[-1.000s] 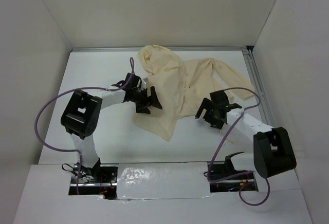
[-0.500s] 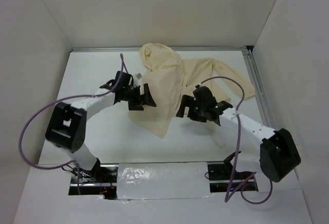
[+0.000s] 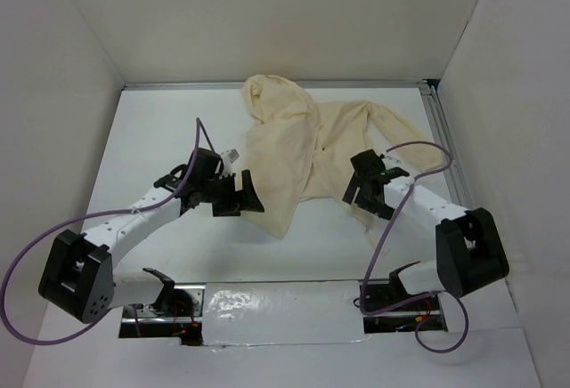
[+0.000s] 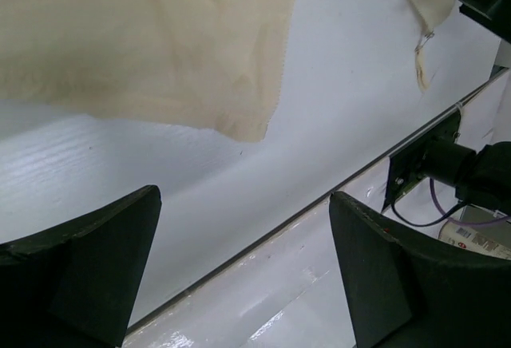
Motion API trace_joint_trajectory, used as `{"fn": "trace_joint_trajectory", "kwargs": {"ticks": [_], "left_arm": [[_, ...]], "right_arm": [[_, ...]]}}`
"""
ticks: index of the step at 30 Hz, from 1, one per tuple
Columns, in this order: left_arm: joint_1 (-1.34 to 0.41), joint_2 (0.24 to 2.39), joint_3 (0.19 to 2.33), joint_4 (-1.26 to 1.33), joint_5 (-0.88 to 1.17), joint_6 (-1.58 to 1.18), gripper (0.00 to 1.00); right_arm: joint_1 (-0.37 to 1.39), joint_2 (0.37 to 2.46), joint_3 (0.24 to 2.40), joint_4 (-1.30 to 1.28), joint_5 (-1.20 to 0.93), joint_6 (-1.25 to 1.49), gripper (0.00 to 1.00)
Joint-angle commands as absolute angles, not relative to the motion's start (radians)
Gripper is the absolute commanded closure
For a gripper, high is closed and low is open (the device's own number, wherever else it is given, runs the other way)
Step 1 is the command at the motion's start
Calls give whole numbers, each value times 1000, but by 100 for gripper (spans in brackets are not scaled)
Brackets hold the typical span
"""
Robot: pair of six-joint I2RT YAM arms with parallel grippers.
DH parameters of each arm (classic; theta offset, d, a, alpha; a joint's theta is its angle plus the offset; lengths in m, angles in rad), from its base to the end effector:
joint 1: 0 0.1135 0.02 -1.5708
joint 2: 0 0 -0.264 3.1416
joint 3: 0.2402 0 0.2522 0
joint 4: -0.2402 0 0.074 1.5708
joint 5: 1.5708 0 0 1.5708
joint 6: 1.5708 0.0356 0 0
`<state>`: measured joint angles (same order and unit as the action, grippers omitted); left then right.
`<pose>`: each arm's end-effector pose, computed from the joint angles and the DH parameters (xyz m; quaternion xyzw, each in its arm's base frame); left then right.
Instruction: Zip up the jacket
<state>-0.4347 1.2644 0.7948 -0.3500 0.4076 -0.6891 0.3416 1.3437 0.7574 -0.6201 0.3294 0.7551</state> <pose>0.2288 -0.1218 0.2299 -0.0419 0.9131 -0.3507 0.2037 0.2264 0.0683 0.1846 0.2282 0.9434 -0.0444 0.2366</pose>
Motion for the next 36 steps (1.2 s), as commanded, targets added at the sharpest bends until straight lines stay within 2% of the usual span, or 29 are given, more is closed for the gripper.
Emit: {"fn": "trace_joint_trajectory", "kwargs": {"ticks": [1,3,6,11,14,17,21,27,32,36], "left_arm": [[-446,1230,788,-368,388,-709,1],[-446,1223,785,-370,379,-713,1],[-449,1216,776,-354,393,-716,1],[-449,1209,773,-376,382,-721,1],[-451,1195,764,-377,385,-721,1],[-451,1175,746,-367,403,-721,1],[-453,1158,747,-380,407,-718,1],[-466,1164,747,-376,408,-687,1],[-474,1187,755,-365,410,-670,1],[-482,1193,761,-364,403,-661,1]], "right_arm": [[385,1379,770,-568,318,695,2],[412,1358,764,-539,276,663,4],[460,1315,733,-454,83,626,7],[557,1296,683,-327,-145,624,7],[603,1322,686,-293,-179,623,7],[646,1393,731,-316,-154,633,5],[735,1439,788,-406,41,683,5],[770,1260,766,-549,165,695,4],[713,1115,701,-606,221,649,4],[628,1077,683,-600,204,609,12]]}}
